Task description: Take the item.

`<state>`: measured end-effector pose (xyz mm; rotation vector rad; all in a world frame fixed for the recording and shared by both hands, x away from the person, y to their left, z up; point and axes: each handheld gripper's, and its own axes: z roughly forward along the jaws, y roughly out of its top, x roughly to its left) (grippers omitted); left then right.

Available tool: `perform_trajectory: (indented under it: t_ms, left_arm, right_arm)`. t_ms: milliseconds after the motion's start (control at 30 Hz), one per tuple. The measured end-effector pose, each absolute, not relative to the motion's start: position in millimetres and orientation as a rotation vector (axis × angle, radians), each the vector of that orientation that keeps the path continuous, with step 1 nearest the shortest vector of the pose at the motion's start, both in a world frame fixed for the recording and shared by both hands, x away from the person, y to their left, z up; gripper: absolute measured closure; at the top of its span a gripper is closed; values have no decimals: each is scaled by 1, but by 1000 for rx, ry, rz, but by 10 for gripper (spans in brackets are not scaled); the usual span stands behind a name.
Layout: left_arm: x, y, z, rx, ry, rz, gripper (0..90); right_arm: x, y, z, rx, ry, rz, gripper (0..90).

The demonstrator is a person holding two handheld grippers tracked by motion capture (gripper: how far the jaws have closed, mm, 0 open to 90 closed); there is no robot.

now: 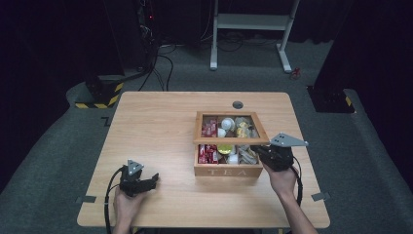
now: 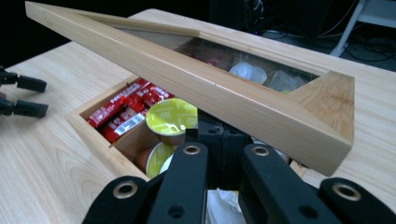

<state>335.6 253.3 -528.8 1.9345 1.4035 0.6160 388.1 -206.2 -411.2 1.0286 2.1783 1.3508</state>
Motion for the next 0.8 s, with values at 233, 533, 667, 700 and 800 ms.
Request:
perform_trajectory:
  t_ms: [233, 533, 667, 700, 800]
  left_arm:
    - [337, 253, -528, 1898, 1399, 572, 224]
    - [341, 240, -521, 1865, 1334, 518, 250]
    - [341, 230, -510, 1860, 1237, 523, 286]
    - [341, 227, -507, 1855, 1211, 528, 292]
    - [341, 220, -498, 1842, 1131, 503, 313]
  right_arm:
    - [392, -206, -404, 1023, 2168, 1359, 900]
    - [399, -208, -401, 1047, 2159, 1383, 900]
    - [402, -209, -401, 1063, 2148, 1400, 900]
    - [402, -209, -400, 1064, 2147, 1399, 900]
    - [403, -209, -401, 1065, 2149, 1401, 900]
